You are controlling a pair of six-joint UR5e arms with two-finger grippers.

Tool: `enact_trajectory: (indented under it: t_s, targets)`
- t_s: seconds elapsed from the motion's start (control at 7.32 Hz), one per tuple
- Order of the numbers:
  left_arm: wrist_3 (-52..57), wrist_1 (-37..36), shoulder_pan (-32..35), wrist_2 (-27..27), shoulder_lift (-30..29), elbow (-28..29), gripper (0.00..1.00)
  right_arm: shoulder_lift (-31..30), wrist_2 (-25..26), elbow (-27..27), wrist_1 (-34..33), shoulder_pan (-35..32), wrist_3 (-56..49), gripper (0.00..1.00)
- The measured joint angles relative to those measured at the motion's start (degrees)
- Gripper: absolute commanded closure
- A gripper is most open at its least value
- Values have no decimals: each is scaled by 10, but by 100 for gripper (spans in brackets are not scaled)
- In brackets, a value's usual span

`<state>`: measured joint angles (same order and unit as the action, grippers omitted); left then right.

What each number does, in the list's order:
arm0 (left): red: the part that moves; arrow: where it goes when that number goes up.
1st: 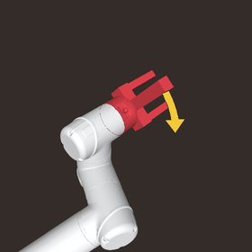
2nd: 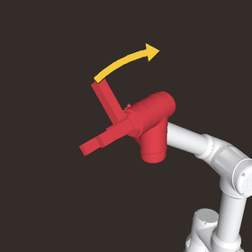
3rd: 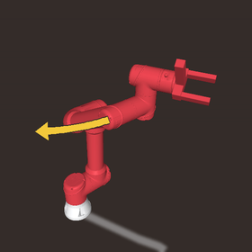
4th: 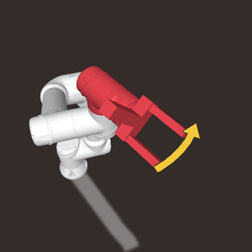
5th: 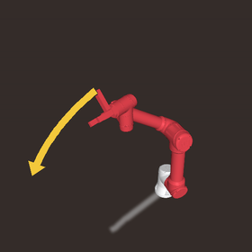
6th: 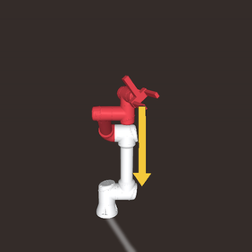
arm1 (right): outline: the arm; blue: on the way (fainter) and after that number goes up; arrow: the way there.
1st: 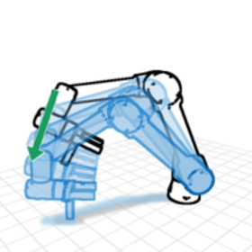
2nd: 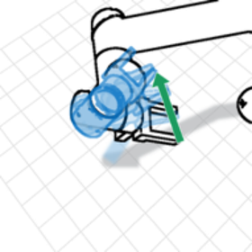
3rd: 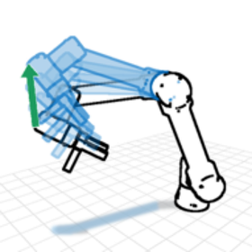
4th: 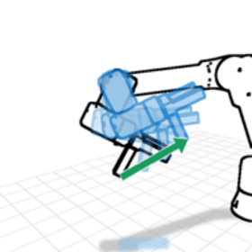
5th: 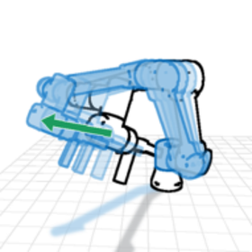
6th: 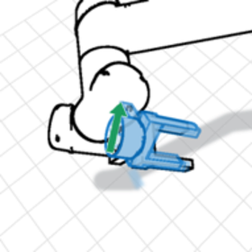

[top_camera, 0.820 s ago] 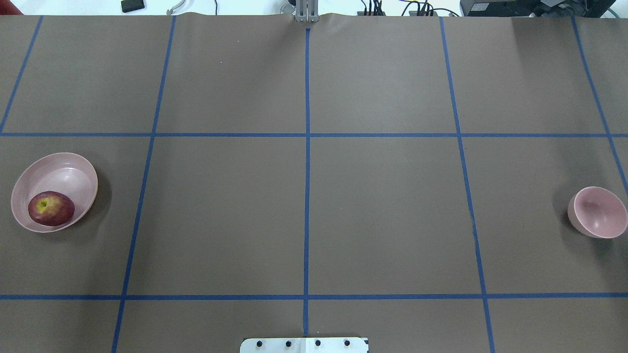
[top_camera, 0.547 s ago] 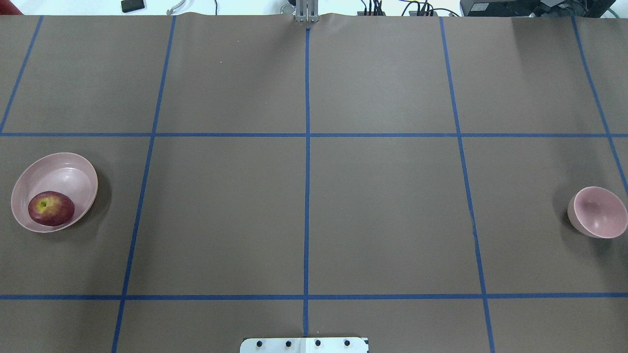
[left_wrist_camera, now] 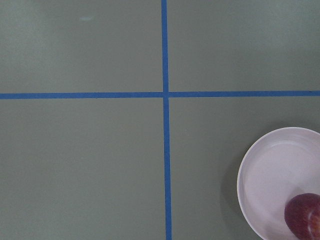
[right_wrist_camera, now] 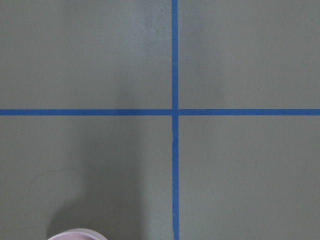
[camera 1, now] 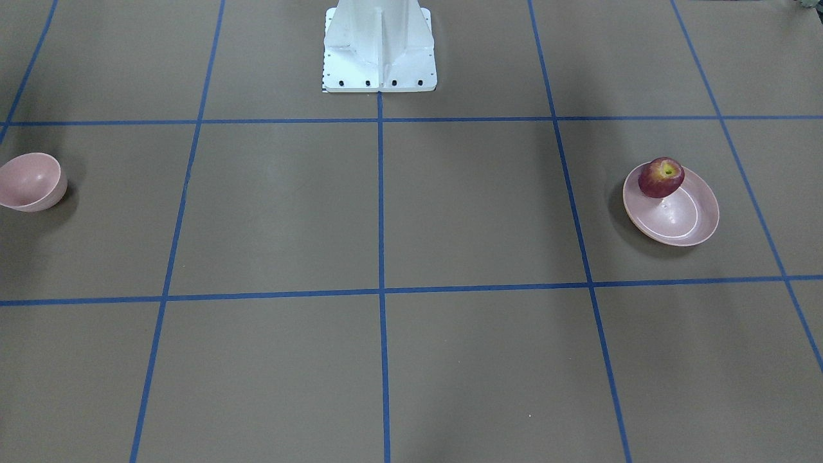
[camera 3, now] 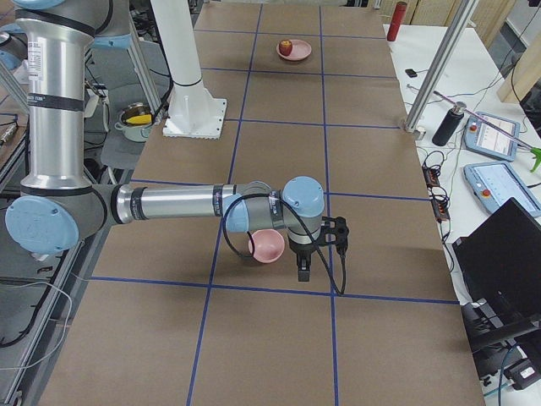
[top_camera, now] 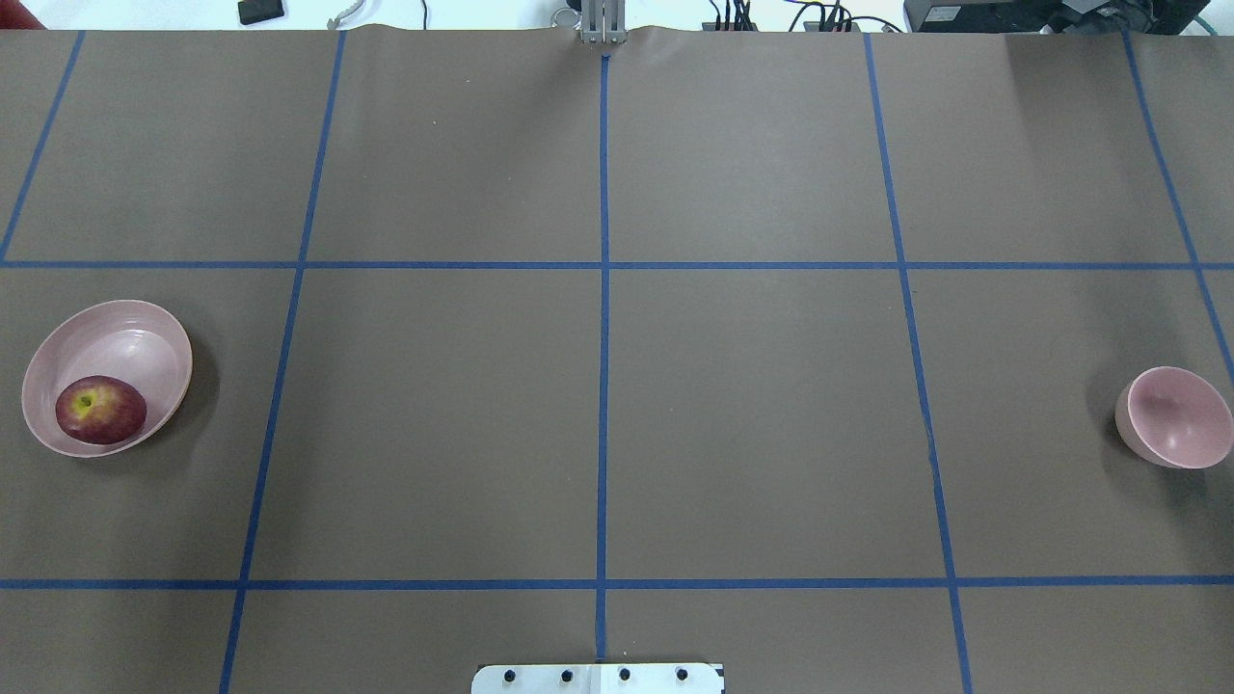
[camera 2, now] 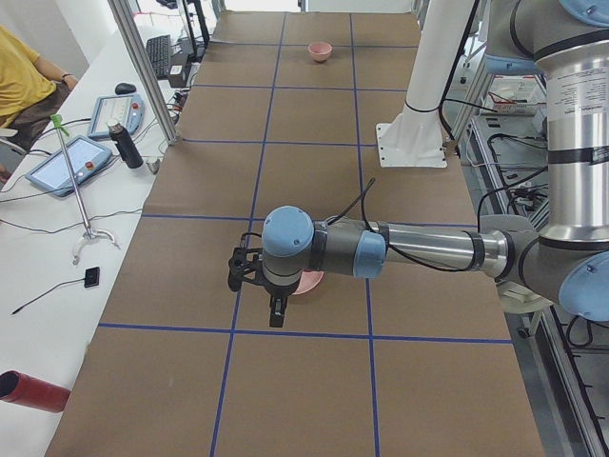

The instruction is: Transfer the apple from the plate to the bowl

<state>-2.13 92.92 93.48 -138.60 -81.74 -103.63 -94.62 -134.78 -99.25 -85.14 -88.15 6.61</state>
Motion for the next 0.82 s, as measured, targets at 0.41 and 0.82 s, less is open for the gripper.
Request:
enact_trajectory:
  t_s: [0.41,0.82]
  targets:
    - [0,39,0,-6,14,-1,2,-46,-9,0,132,59,103,0]
    - [-2,68,-2,-6,16,2,2,-122,-5,1,278,113,190,1]
